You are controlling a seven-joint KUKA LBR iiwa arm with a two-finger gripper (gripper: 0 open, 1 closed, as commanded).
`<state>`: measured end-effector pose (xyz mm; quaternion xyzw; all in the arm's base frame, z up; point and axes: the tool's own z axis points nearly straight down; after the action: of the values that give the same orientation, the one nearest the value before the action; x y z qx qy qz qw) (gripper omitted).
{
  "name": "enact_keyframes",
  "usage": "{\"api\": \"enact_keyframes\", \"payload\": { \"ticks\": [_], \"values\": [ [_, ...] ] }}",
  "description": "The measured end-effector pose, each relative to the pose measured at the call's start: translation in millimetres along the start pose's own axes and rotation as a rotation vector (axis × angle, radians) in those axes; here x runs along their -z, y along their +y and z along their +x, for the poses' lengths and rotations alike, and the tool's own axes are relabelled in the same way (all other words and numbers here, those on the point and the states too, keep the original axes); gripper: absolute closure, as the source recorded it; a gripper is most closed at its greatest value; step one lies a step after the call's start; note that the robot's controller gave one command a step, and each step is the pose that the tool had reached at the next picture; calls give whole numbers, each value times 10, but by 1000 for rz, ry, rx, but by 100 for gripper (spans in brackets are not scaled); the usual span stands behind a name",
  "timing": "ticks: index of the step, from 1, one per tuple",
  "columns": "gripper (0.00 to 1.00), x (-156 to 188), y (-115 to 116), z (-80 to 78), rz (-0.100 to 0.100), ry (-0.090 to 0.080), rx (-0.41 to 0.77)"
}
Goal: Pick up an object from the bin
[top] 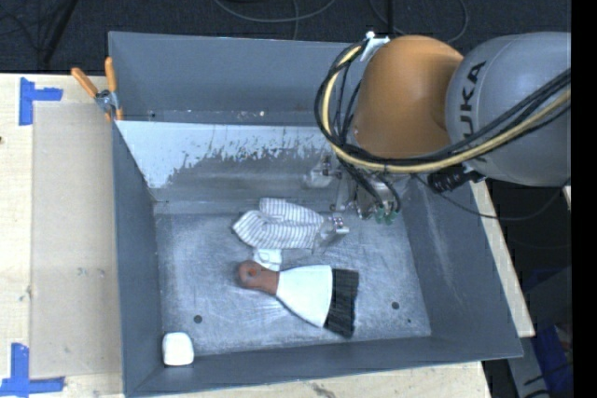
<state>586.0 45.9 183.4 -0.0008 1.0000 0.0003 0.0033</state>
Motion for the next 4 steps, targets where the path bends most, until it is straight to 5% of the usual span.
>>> {"api": "enact_keyframes", "payload": {
  "ticks": [1,2,3,4],
  "values": [
    [0,-251,245,-339,0,7,-26],
    [0,-442,138,-334,0,7,88],
    [0,-1031,8,-361,-1,2,-71],
    [100,-1016,11,-358,0,3,-74]
  ]
}}
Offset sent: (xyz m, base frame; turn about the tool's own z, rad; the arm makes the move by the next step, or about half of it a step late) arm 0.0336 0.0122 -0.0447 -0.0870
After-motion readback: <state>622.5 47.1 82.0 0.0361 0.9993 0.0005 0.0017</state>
